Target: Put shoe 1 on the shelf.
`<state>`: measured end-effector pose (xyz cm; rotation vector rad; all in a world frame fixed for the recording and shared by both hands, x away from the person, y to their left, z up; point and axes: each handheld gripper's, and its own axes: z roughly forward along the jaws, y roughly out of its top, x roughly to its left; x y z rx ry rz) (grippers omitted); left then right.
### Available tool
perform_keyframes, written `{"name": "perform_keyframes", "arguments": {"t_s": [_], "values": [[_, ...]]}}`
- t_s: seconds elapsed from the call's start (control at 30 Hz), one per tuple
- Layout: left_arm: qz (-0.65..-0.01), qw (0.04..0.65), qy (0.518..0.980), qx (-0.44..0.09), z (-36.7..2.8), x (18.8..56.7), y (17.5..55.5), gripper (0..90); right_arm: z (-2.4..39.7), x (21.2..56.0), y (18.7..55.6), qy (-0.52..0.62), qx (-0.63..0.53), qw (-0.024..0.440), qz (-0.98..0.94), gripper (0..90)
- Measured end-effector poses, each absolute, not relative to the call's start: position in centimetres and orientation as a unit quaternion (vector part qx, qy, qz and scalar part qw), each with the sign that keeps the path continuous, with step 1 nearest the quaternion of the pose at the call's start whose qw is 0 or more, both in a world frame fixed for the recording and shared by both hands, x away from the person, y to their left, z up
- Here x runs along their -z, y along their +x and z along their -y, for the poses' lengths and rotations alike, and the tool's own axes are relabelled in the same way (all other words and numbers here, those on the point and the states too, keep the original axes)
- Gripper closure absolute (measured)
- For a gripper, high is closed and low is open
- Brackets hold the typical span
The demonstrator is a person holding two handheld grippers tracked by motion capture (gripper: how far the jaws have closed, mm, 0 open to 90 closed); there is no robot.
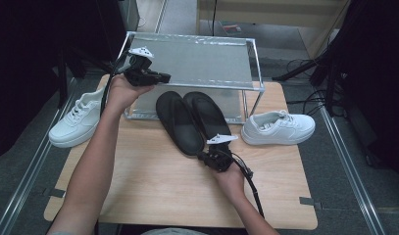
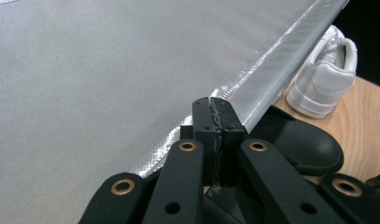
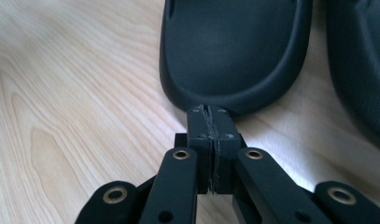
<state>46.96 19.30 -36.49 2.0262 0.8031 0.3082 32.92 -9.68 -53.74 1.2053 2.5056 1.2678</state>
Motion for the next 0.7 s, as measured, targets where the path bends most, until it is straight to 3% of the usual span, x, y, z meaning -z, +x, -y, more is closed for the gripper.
{"name": "perform_keyframes", "arguments": {"t_s": [0.7], "values": [[-0.328,0.467,0.813,-0.114,-19.6,36.9,47.1,90.0,6.5,53.7,34.6,0.393,-0.423,0.042,-0.815,90.0]]}}
